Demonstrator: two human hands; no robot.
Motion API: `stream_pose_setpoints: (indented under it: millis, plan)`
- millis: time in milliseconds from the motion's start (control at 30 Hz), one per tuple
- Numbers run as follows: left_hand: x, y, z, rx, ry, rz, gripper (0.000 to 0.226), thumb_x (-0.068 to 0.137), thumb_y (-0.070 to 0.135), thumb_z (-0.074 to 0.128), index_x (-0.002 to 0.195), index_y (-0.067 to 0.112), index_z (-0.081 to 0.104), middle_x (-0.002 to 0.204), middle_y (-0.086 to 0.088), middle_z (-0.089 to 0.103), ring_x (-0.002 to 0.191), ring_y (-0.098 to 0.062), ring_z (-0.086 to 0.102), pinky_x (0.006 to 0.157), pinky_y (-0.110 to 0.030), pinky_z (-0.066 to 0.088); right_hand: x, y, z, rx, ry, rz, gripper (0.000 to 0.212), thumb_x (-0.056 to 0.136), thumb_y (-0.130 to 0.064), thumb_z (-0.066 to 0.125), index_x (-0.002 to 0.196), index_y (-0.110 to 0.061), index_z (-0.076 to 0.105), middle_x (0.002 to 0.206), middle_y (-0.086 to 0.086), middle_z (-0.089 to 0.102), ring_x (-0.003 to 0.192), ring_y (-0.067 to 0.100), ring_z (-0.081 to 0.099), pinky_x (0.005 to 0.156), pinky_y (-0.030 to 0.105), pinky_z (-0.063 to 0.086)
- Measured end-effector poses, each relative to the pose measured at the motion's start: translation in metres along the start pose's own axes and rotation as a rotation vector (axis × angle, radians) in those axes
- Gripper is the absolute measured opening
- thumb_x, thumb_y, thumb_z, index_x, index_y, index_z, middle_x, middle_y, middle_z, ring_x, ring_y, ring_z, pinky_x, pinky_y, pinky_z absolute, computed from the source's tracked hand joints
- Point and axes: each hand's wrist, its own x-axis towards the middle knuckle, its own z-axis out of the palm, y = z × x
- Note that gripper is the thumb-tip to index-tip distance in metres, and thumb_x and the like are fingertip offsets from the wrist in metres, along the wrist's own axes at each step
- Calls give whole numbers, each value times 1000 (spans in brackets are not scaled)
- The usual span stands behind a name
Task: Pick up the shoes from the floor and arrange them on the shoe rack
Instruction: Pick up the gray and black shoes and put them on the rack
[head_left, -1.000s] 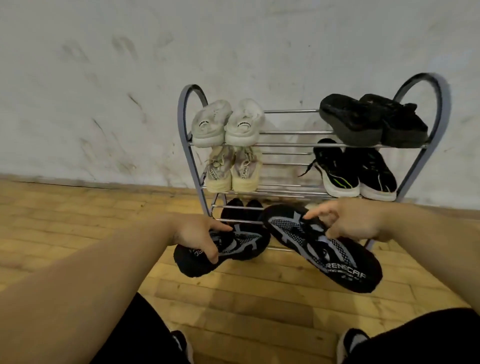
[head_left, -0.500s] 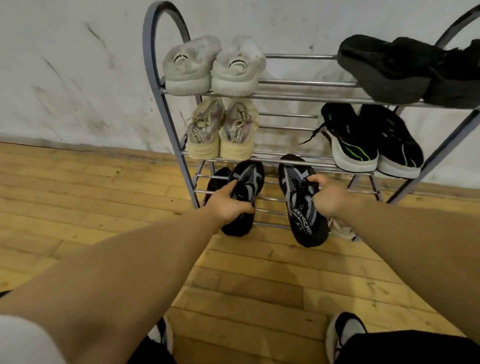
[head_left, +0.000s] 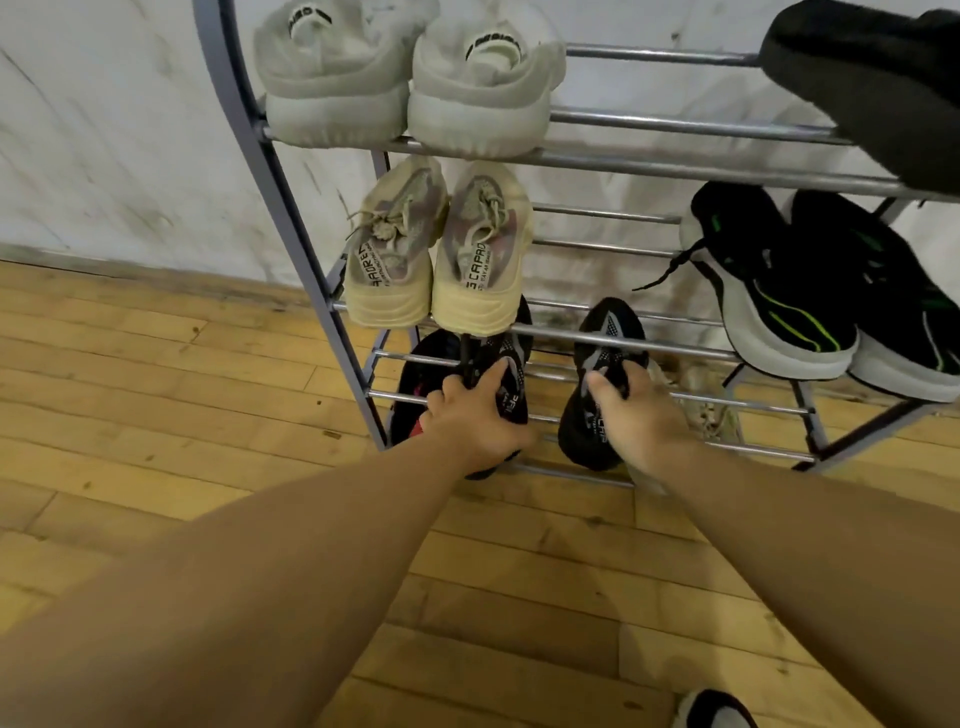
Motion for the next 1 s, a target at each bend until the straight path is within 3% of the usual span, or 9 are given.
stream_pose_setpoints:
  millis: [100, 167, 267, 467, 733, 833, 1000]
  plan:
    - [-2, -9, 11, 78, 52, 18, 100, 82, 60, 69, 158, 53, 5, 158, -10, 27, 147, -39, 21, 114, -51, 28, -17, 6, 9, -244, -37, -84, 101, 74, -90, 41, 158, -40, 13, 164, 5, 20, 148, 36, 23, 119, 50, 29]
    - [-2, -11, 16, 60, 69, 16, 95, 85, 57, 67, 159, 50, 7, 159, -9, 28, 148, -38, 21, 114, -51, 29, -18, 9, 9, -285, -49, -119, 102, 76, -77, 55, 159, -40, 7, 165, 7, 15, 148, 37, 19, 119, 49, 27]
    - [-4, -12, 19, 49, 110, 26, 94, 88, 57, 66, 161, 43, 9, 159, -9, 30, 148, -38, 23, 116, -52, 29, -15, 9, 9, -259, -49, -135, 105, 76, -60, 67, 159, -36, 7, 160, 9, 22, 143, 37, 25, 115, 47, 34]
    - [2, -26, 8, 18, 205, 9, 88, 91, 53, 65, 162, 36, 15, 160, -9, 32, 147, -38, 27, 118, -52, 31, -13, -6, 23, -85, -18, -208, 98, 82, -50, 70, 161, -30, 15, 152, 9, 39, 136, 30, 43, 110, 36, 42]
    - [16, -74, -25, -52, 393, -190, 73, 97, 48, 57, 160, 35, 23, 160, -2, 37, 137, -38, 40, 111, -49, 40, -3, -41, 59, -70, -40, -250, 89, 85, -52, 67, 159, -29, 22, 153, 10, 37, 138, 31, 40, 111, 38, 42]
    - [13, -81, -26, -54, 367, -144, 75, 98, 46, 58, 161, 36, 19, 161, -2, 36, 137, -38, 40, 110, -48, 40, 0, -58, 75, -86, -41, -277, 89, 84, -58, 66, 157, -32, 24, 155, 8, 35, 140, 31, 39, 110, 40, 43]
    - [0, -94, -28, -179, 386, -3, 74, 97, 23, 60, 161, 28, 24, 154, -4, 41, 138, -31, 45, 110, -46, 45, 4, -90, 102, -68, -71, -329, 88, 82, -64, 67, 155, -34, 28, 151, 7, 40, 135, 31, 45, 108, 46, 45]
